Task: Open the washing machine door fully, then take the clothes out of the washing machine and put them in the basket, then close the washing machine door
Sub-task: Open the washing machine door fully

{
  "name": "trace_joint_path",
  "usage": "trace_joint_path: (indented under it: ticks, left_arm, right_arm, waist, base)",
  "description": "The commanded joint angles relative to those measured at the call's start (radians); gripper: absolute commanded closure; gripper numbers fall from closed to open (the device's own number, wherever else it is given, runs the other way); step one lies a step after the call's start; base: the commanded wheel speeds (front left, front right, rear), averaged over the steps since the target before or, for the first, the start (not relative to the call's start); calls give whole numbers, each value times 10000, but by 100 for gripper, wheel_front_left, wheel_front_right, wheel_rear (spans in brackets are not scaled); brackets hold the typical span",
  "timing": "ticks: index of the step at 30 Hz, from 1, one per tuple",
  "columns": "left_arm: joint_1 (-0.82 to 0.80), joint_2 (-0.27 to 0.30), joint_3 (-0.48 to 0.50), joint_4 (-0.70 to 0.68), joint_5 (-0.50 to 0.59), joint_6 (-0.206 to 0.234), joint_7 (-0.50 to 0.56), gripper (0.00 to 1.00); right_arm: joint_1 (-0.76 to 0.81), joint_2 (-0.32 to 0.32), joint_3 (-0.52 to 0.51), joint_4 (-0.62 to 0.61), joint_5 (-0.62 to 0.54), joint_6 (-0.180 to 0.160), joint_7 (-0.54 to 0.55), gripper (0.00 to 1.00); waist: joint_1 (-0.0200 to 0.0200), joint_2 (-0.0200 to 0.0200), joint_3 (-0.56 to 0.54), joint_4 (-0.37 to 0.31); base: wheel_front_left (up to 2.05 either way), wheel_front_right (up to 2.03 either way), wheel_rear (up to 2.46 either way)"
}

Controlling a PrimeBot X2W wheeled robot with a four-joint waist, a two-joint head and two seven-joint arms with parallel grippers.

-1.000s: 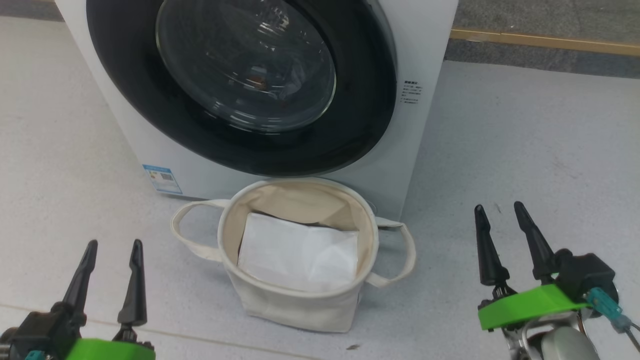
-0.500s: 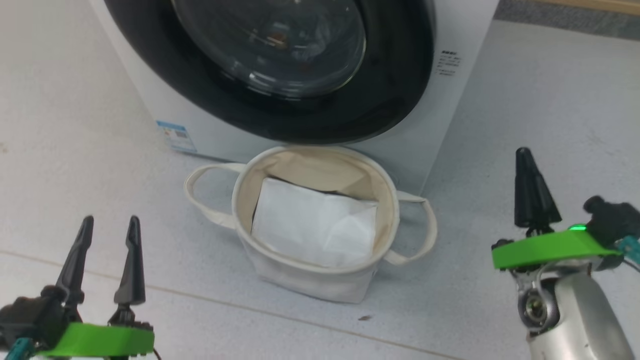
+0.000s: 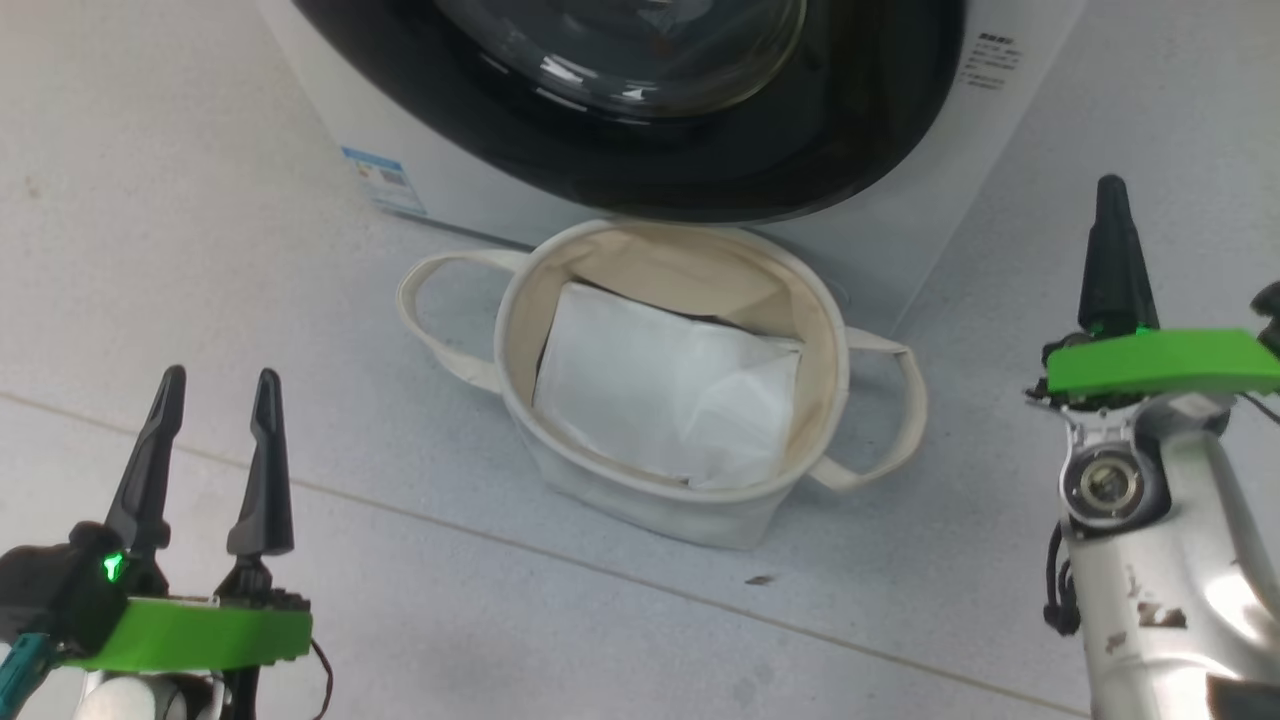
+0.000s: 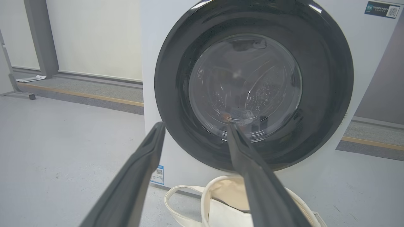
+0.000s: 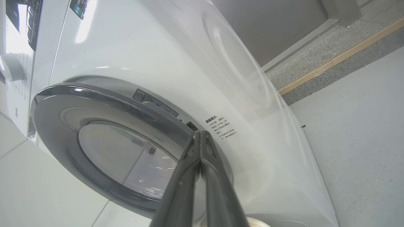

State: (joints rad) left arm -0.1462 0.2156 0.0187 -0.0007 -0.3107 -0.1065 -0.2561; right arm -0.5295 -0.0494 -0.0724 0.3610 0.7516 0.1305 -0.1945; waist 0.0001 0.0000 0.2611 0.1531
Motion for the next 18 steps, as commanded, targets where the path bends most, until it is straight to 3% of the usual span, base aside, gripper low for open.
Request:
trace_joint_path:
  ticks: [1,18]
  left_arm:
    - [-316,139,440,-376,71,-50,-57,0]
    - [-729,-86,492,-376,51,-220,-57,0]
  right_arm:
    - [-578,-37,157,-210,266,2,126,100]
    - [-3024,-689,307,999,2916,2,1475,100]
  waist:
    - [-1,0,182,140]
    - [-1,0,1164,730]
  base:
    - [0,0,0]
    - [0,0,0]
